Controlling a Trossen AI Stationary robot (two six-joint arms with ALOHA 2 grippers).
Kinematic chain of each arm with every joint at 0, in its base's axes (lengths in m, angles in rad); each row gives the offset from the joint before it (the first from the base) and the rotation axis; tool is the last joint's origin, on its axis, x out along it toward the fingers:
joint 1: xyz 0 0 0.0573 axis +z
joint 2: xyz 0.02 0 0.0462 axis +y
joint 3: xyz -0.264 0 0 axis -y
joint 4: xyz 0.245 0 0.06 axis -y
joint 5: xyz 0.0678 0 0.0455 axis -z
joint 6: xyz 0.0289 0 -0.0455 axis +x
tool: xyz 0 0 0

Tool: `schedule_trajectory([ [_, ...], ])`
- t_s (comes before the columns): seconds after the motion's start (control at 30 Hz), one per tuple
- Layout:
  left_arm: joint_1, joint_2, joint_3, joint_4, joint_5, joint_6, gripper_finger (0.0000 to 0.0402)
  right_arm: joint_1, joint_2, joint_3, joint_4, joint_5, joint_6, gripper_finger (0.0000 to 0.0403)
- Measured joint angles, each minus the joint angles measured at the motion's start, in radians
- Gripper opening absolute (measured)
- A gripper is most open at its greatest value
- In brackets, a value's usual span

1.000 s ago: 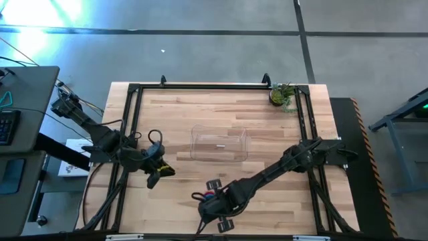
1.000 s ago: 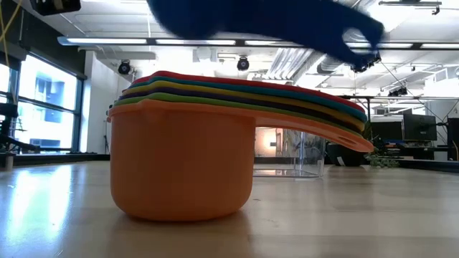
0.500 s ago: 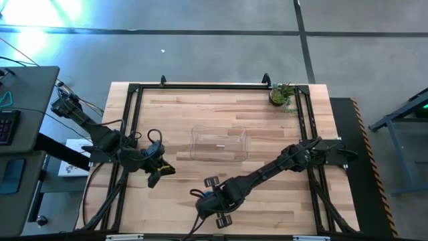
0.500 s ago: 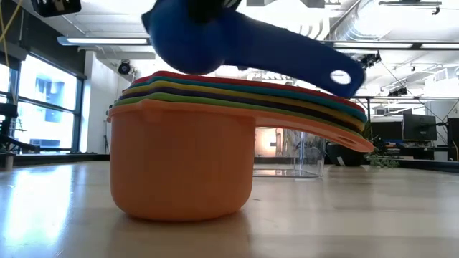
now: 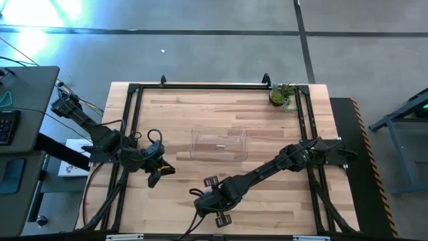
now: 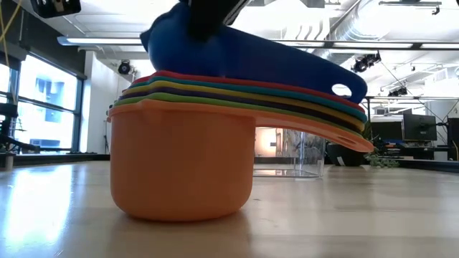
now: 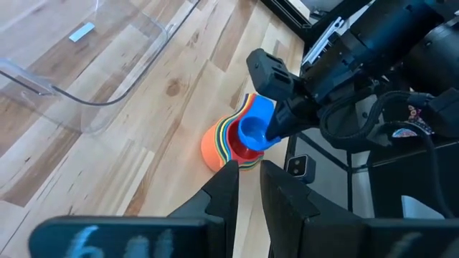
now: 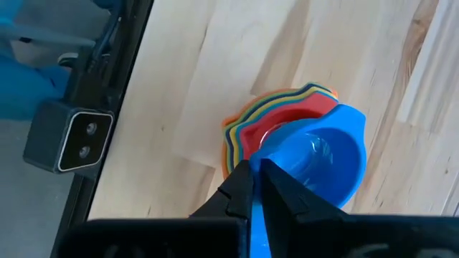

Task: Nest measuring cups in basket
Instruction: Stack the blue measuring cup on top of the red measuring cup, then put the stacked measuring cups on top of the transparent bin

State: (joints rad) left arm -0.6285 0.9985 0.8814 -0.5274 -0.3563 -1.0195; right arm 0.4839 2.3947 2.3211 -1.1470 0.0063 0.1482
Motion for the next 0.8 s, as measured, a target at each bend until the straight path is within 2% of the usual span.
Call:
schedule_trajectory([
  [0.4, 0.000, 0.000, 0.000, 0.000, 0.000, 0.000, 0.0051, -0.008, 0.000, 0.000, 0.005, -0.010, -0.025, 0.0008],
  [0.67, 0.000, 0.000, 0.000, 0.000, 0.001, 0.000, 0.0051, -0.008, 0.000, 0.000, 0.007, 0.011, -0.018, 0.0074],
  [0.8, 0.000, 0.000, 0.000, 0.000, 0.001, 0.001, 0.0051, -0.009, 0.000, 0.000, 0.008, 0.011, -0.017, 0.0089],
])
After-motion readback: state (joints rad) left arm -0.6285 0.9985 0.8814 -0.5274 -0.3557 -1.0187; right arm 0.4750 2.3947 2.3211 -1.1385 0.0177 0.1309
